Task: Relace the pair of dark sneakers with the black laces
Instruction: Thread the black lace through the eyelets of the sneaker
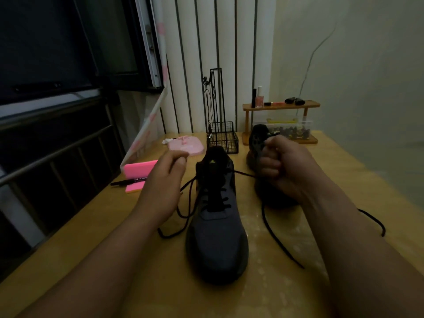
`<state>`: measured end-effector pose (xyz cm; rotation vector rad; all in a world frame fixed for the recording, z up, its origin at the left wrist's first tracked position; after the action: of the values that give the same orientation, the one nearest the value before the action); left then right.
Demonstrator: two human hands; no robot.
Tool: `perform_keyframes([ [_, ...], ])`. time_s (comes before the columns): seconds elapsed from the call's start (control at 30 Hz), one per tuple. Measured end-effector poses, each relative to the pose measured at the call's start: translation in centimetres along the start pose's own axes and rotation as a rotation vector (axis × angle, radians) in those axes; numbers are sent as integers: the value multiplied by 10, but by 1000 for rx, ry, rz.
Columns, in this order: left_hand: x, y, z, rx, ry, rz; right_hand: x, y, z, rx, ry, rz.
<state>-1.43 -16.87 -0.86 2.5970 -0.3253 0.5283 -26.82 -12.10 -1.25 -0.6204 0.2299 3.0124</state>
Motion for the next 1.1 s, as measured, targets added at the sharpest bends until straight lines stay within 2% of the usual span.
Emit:
perform_keyframes([
  [0.1,-12,-18,27,67,-102,5,-13,-3,-13,-129,-877,86],
  [0.13,-15,-22,33,69,-124,5,-20,-4,-21,-157,-1025,145],
  [0.17,-19,-24,38,68,-131,6,-25,-4,-28,-169,-1063,202],
  [0.27,-28,-27,51,103,-174,46,-23,-3,-24,-119,-896,190],
  [0.33,-29,-27,59,133,-205,51,-7,0,-12,-52,-544,43],
  [0.4,-29,-27,60,131,-205,56,1,2,-9,10,18,-25],
  [0.43,-30,-26,61,132,-202,59,3,2,-9,34,211,-40],
  [0.47,-31,-26,61,138,-210,62,5,1,-7,46,244,-62],
  [0.5,-32,-26,62,148,-216,66,6,-1,-3,40,100,-82],
  [0.57,-33,-28,60,157,-225,80,1,-3,-1,-2,-529,-60],
  [0.63,-33,-30,57,145,-215,97,-14,-3,-12,-94,-1007,76],
  [0.67,-34,-31,56,133,-198,103,-21,-3,-22,-144,-1114,173],
  [0.77,-33,-31,54,122,-128,105,-31,-7,-31,-180,-1149,295],
  [0.83,-33,-31,55,132,-151,97,-30,-7,-24,-127,-1030,243],
  [0.93,-31,-32,54,136,-168,66,-19,-3,-16,-92,-797,71],
  [1.0,-24,-31,48,80,-66,-3,-16,-1,-17,-92,-846,16],
  [1.1,-18,-28,21,-116,253,-21,-25,0,-21,-82,-1030,70],
])
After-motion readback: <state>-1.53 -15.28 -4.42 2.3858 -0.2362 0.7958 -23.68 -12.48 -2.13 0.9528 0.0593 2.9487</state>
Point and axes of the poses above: each hand's wrist, its own y-axis towards the middle knuckle, its own x-axis out of the back of the hand, z = x × y, the point moved 9 cm from there along y, towards the middle knuckle, and after that the axes turned 8 degrees about z, right-handed, at the moved point
